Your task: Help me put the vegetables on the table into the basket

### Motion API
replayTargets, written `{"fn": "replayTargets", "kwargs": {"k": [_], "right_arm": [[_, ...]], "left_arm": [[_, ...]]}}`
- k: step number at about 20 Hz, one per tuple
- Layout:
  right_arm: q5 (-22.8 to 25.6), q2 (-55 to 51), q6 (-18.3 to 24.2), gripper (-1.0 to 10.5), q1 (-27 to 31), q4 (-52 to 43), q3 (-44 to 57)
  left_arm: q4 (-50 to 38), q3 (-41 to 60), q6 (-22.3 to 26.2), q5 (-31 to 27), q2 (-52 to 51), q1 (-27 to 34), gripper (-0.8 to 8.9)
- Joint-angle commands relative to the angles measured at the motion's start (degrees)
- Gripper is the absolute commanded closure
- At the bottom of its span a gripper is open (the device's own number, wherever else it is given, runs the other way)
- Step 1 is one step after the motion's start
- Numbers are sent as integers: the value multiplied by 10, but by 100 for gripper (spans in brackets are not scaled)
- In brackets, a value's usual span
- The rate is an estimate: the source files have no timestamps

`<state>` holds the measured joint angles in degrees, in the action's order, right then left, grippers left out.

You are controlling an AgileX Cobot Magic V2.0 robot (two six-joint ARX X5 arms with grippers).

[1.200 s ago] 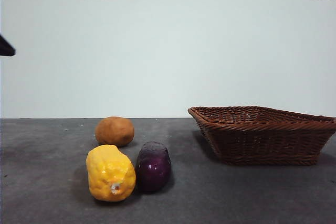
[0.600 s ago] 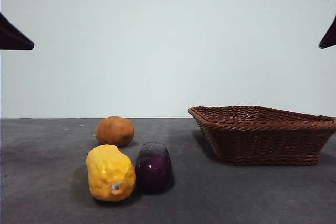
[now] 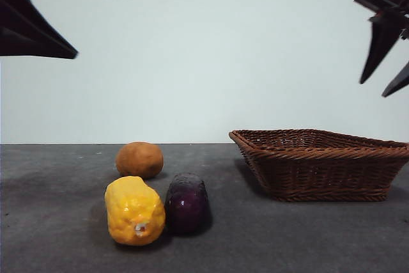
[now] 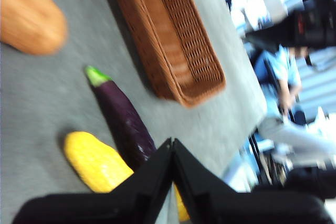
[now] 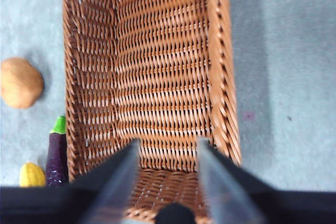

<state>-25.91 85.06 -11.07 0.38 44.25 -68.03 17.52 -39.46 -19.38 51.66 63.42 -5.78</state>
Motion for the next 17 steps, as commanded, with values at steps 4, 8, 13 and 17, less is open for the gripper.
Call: {"fn": "replayTargets", "kwargs": {"k": [4,8,13,17], "right_arm": [[15,83,37,376,-18,42,-54],[65,144,60,379,-20,68,-106],[71,210,71,384,-19,72,-163],[81,261,84,384,-24,83,-205]], "left_arm": [[11,-6,22,-33,49,-72,818],[11,-6,41,-45,63,-111,818],[10,-6,66,-68,63,-130,817],[10,-6,66,-92,63,-130,817]]}}
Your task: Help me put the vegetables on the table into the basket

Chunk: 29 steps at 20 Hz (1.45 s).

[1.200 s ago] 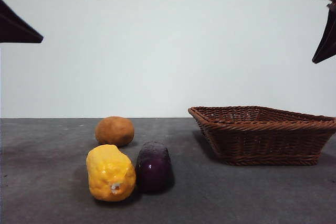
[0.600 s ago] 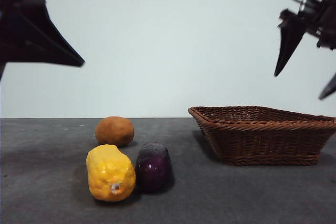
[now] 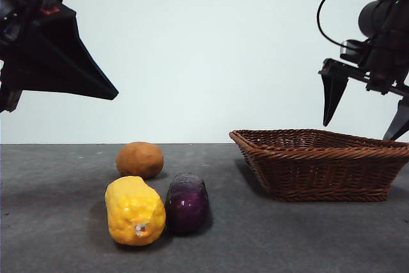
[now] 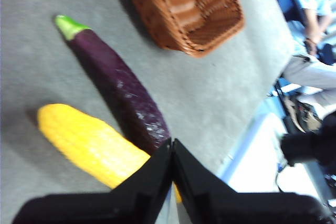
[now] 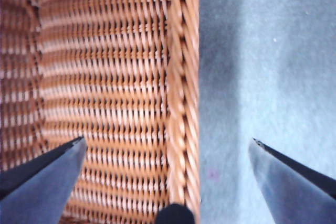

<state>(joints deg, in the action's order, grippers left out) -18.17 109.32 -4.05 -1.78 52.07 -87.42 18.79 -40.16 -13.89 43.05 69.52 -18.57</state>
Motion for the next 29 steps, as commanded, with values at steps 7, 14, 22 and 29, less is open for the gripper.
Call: {"fn": "replayTargets", "kwargs": {"k": [7,14,22,29], "right_arm": [[0,82,33,501,-2,26,-43],[-24,101,41,956,-2,24,-43],[-28,65,41,955,0,49,-78],[-29,6,55,955,0,102,-79]], "left_arm": [[-3,1,11,-24,2,-2,817],[-3,1,1,-47,2,-1,818],[196,-137,12,-212,36,-1,804],[364,-348,18,-266,212,-3,708]]}}
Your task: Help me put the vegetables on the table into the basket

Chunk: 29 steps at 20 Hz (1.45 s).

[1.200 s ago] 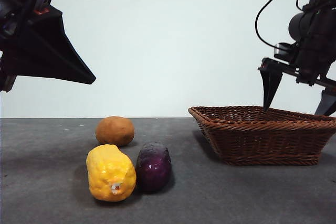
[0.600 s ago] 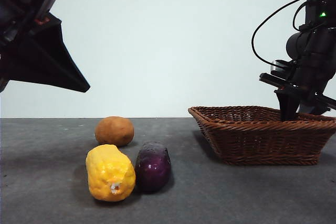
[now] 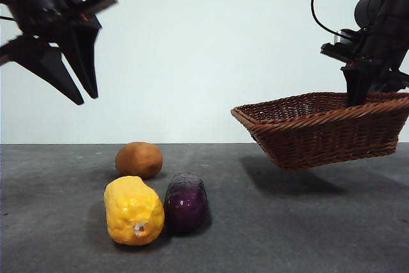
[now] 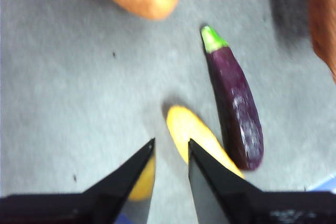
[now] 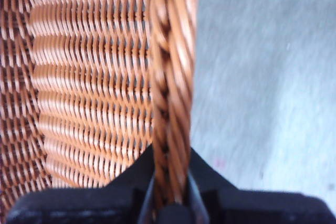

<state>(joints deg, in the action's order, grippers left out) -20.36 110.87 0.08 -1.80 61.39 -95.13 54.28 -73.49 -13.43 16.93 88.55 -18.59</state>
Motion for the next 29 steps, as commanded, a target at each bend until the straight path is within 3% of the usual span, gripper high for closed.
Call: {"fn": "replayTargets", "kwargs": {"k": [1,3,6,8,11,14,19,27,29], "right_arm": [[-7,-17,19,955,-1,18,-2],[-7,-28,19,955,-1,30,-2],[-10,-38,19,955,-1,33,-2],[-23,-39,19,955,-1,38,-2],[-27,-39,22,955,-1,47,-2],[-27,-39,21,955,-1,50,-2],[-28,-39,24,955,-1,56,-2],[-58,-39,33,955,-1,64,-2],[-58,-39,33,955,-1,63,-2]], "left_arm": [[19,-26,18,-5,36,-3,709],[42,-32,14,-5,54,-9,671],[82,-32,-18,-5,82,-26,393],[78,-32,-20,-4,86,-54,341],[65,-32,-20,-5,90,-94,340],[83,-32,-75,-20,109,-112,340],[63,-31,-120,-22,158,-160,342],[54,-31,-148,-72,204,-174,350],[47,-31,-149,-71,204,-174,450]]}}
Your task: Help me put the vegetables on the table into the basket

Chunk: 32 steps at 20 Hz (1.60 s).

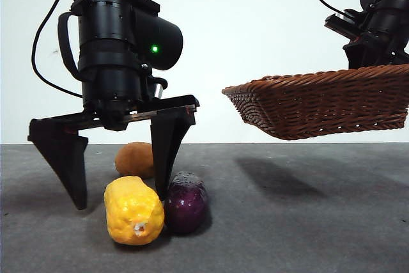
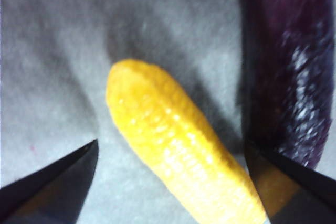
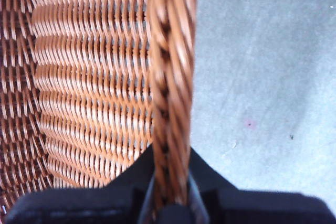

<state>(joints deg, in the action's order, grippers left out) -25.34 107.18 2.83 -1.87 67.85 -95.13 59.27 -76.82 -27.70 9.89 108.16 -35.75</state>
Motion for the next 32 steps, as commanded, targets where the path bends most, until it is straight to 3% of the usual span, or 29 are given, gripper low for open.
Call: {"fn": "replayTargets", "kwargs": {"k": [1,3,5,7,8,14,17,21,26,32], "right_arm": [[-8,-2,5,955,-1,-1,-2],[-8,-2,5,955,-1,-1,-2],[-8,-2,5,954,-1,-1,-2],[-8,-2,7,955,-1,-1,-2],[-8,-2,7,955,-1,-1,-2],[4,-2,6,955,-9,11,-2],[46,-2,3,955,-38,26,-2],[59,-2,-9,955,-97,32,-2],[157,-38,-53,955,-185,9,-2],[164,-144,-108,955,-244,11,-2]], "left_arm": [[-5,2,-6,-1,8,-2,489],[-4,2,-6,-1,9,1,508],[-2,2,0,-1,9,5,622],[-13,2,47,-1,9,5,789],[-13,1,65,0,9,5,826],[59,-84,132,-1,-53,18,822],[31,-132,132,0,-134,4,822],[-25,-133,132,-1,-216,-35,822],[-33,-133,127,-1,-209,-43,822],[-51,-133,93,-26,-208,-38,822]]}}
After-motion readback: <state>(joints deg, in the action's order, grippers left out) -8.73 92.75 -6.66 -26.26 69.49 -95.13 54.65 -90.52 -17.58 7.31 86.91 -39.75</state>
